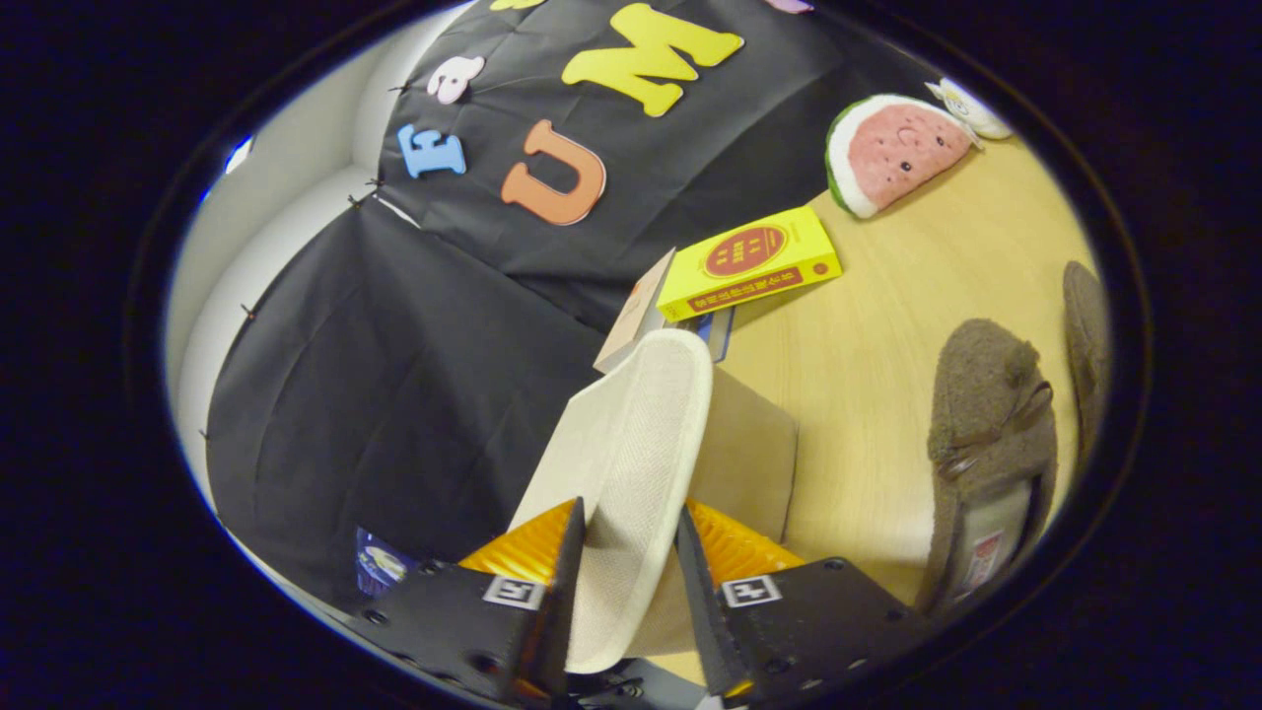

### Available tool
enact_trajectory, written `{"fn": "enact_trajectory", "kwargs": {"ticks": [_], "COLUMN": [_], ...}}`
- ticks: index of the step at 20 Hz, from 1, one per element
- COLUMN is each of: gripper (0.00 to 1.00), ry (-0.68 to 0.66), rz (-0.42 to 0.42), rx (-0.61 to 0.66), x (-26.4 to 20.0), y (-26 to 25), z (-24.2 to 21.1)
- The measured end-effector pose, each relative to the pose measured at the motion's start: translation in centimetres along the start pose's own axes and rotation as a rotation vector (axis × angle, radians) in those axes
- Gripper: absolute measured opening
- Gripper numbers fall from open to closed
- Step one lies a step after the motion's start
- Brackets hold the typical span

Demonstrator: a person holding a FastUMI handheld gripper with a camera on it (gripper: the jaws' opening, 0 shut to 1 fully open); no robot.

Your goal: Open the storage box then place both shoes into the box .Put the left shoe in first, then the right shoe, with the right side of both shoes facing outward in a uniform manner.

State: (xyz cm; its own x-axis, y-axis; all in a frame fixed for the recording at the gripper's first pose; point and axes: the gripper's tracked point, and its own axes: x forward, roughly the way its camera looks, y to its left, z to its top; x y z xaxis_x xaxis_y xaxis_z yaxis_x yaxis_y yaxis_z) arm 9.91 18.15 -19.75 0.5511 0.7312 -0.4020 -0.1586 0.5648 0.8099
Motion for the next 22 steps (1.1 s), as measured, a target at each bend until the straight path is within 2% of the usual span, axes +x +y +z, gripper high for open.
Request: {"fn": "enact_trajectory", "kwargs": {"ticks": [3,5,6,7,15,22], "gripper": [0.22,0.17,0.14,0.06,0.06,0.07], "ry": [0.001,0.003,-0.002,-0.006,-0.042,-0.025], "rz": [0.029,-0.013,-0.023,-0.040,-0.032,-0.064], "rx": [0.017,-0.032,-0.031,-0.022,-0.100,-0.211], "x": [-1.2,-1.1,0.6,-1.2,-2.4,1.8], "y": [1.5,1.4,1.5,2.1,11.5,22.0], "z": [0.4,0.6,1.3,1.1,3.8,3.5]}}
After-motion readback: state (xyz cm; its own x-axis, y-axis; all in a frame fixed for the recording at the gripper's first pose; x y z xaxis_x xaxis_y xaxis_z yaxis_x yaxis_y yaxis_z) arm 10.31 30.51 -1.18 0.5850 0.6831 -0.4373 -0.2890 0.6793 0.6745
